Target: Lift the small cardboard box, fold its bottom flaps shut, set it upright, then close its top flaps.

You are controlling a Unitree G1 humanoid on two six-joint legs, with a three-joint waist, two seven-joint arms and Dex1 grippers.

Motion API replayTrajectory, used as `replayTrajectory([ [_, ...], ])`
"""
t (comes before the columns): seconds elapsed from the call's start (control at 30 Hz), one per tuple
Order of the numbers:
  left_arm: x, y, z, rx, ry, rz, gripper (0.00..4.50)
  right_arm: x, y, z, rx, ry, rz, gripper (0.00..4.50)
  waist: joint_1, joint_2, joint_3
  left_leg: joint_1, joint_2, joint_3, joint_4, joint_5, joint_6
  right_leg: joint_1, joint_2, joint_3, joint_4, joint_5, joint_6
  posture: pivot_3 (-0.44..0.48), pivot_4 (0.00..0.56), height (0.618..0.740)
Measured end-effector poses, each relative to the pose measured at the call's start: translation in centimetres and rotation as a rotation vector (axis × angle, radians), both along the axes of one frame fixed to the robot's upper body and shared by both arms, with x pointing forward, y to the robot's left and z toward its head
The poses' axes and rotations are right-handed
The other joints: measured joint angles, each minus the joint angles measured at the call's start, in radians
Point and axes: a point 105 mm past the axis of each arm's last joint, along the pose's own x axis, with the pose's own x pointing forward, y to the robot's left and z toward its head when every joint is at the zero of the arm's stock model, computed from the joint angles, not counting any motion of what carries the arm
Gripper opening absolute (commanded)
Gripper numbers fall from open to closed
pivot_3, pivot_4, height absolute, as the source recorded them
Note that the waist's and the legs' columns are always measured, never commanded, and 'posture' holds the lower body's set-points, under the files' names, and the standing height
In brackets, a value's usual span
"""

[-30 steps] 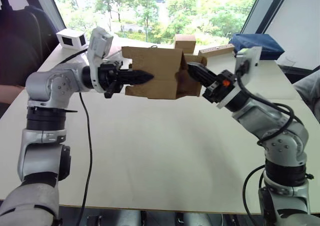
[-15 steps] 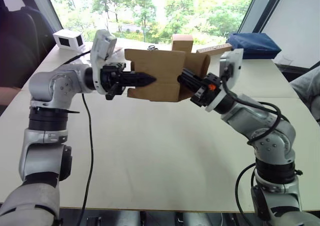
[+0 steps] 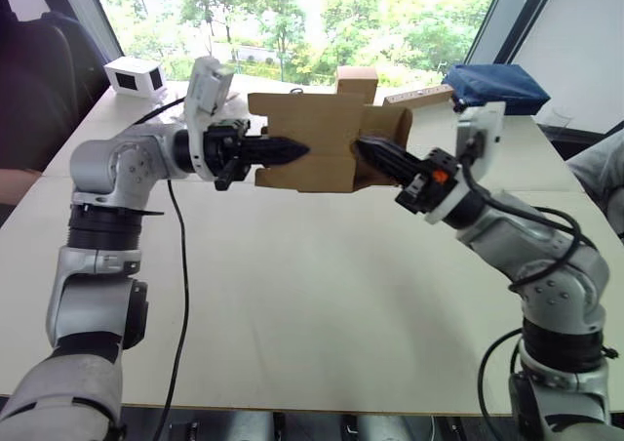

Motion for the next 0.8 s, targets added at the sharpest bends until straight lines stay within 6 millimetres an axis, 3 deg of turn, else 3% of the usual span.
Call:
replayTrajectory([
  [0.17,0.2,0.0,-0.1,-0.005,0.005,0.005,0.0,-1.3,-1.5,-0.2,-0.024,0.019,-0.013,0.06,0.0,0.0,0.0,0.0,0.0,0.0,0.0,0.0,0.0,0.0,0.0,0.0,0.0,0.0,0.0,0.0,0.15,0.74],
  [0.3,0.4,0.2,-0.1,-0.007,0.009,0.006,0.0,-2.9,-2.9,-2.9,-0.081,0.146,-0.016,0.06,0.003,0.0,0.0,0.0,0.0,0.0,0.0,0.0,0.0,0.0,0.0,0.0,0.0,0.0,0.0,0.0,0.15,0.74],
  [0.43,0.2,-0.2,0.3,-0.013,-0.001,-0.014,0.0,-3.7,-2.2,-4.5,-0.113,0.194,0.012,0.06,-0.002,0.0,0.0,0.001,0.0,0.0,0.0,0.0,0.0,0.0,0.0,0.001,0.0,0.0,0.0,0.0,0.15,0.74],
  [0.8,-0.2,-0.5,0.4,-0.009,0.0,-0.048,0.0,-1.7,-0.7,-3.0,-0.07,0.106,0.02,0.06,0.002,0.0,0.0,0.0,0.001,-0.001,0.0,0.001,-0.001,0.0,0.002,0.0,0.0,0.0,0.0,0.0,0.15,0.74],
])
